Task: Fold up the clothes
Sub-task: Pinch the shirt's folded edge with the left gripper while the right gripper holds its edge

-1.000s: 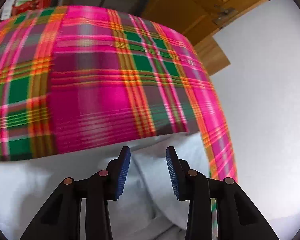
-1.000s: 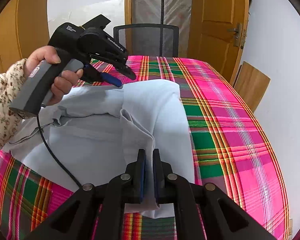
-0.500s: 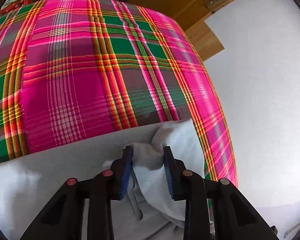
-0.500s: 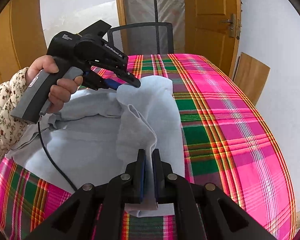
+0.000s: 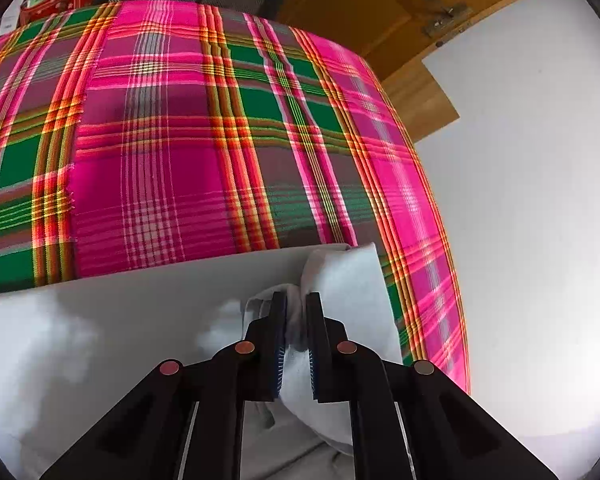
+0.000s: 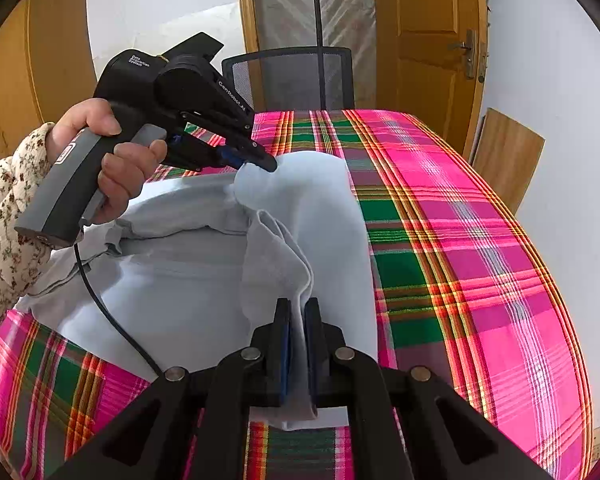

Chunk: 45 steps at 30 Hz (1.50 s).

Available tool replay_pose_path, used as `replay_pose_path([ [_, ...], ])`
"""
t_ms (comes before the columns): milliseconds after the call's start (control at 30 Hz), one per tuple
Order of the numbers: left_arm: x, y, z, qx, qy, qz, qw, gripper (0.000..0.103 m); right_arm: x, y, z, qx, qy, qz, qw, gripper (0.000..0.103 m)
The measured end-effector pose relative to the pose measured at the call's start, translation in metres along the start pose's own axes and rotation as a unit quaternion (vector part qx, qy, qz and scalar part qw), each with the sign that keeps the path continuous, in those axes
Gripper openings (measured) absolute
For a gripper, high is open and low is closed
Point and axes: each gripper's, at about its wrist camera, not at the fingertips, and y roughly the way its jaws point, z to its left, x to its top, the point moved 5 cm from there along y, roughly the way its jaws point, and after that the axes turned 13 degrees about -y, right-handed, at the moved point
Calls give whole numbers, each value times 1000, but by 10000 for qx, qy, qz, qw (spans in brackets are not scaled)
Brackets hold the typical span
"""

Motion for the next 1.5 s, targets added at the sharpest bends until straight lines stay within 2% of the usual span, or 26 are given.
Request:
replay_pose_path([
  [533,3,-14,-18,-168,6,-196,9997,10,5,-11,-6,-195,51,-129,9997,7],
  [600,0,-15,-22,-125,90,-176,9997,10,6,-12,-7,-220,53,-129,9997,7],
  [733,4,-13,-16,-72,-113,-167,9998,10,5,-12,-4,-210,36,-114,9997,7],
  [833,5,-4,-2,148,-302,-89,9994,11,4,-11,-1,-158,4,-91,9998,7],
  [900,6,-1,6,263,-375,-58,9989,21,4,-10,0,-130,-13,-80,9999,7],
  [967,6,-1,14,348,-392,-50,9986,39,4,-9,2,-109,-42,-66,9999,7],
  [1033,4,-2,19,354,-429,1,9985,41,4,-8,3,-78,-48,-66,9999,7],
  [1100,1,-3,21,282,-485,95,9984,50,4,-7,4,-56,-38,-58,10000,7],
  [1167,-3,-4,23,209,-541,189,9981,54,4,-6,5,-43,-26,-62,10000,7],
  [1267,-8,-4,23,173,-588,321,9976,56,4,-7,4,-30,-12,-76,10000,7],
  [1333,-12,-4,24,53,-811,440,9957,56,4,-7,4,-25,-7,-95,10000,7],
  [1500,-15,2,19,60,-772,485,9958,54,2,-6,1,20,4,-85,10000,7],
])
